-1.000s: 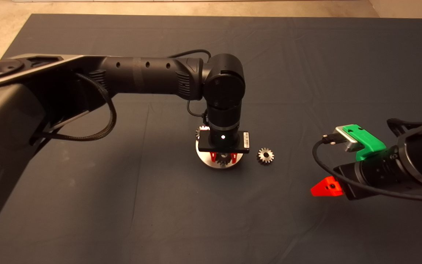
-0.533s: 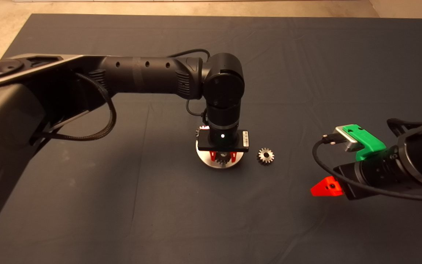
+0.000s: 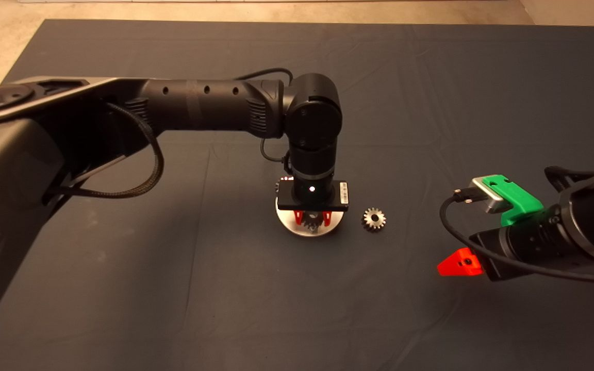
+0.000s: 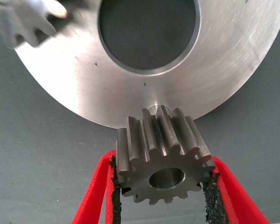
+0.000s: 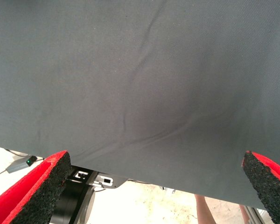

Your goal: Install three planetary gears onto the carrier pins

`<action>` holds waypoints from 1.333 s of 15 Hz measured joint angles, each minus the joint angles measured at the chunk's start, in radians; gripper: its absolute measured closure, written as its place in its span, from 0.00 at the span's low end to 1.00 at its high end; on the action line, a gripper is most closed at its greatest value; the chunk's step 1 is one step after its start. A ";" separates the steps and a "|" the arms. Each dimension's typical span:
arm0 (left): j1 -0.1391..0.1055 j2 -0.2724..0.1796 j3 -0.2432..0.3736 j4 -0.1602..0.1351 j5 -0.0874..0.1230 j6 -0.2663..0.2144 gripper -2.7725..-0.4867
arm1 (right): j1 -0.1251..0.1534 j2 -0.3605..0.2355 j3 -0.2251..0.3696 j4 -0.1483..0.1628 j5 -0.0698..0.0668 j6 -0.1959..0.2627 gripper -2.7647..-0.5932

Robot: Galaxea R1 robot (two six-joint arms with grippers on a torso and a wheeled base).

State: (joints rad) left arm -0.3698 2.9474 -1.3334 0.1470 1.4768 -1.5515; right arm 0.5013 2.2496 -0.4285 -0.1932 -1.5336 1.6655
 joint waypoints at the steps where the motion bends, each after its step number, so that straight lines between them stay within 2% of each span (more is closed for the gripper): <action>1: 0.001 0.000 0.000 0.000 0.000 0.000 0.83 | 0.000 0.000 0.000 0.000 0.000 0.000 0.01; 20: 0.001 -0.003 -0.007 0.001 -0.010 0.018 0.83 | 0.000 0.000 0.000 0.000 0.000 0.000 0.01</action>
State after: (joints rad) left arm -0.3685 2.9447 -1.3402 0.1480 1.4669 -1.5332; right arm 0.5013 2.2496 -0.4285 -0.1932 -1.5332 1.6655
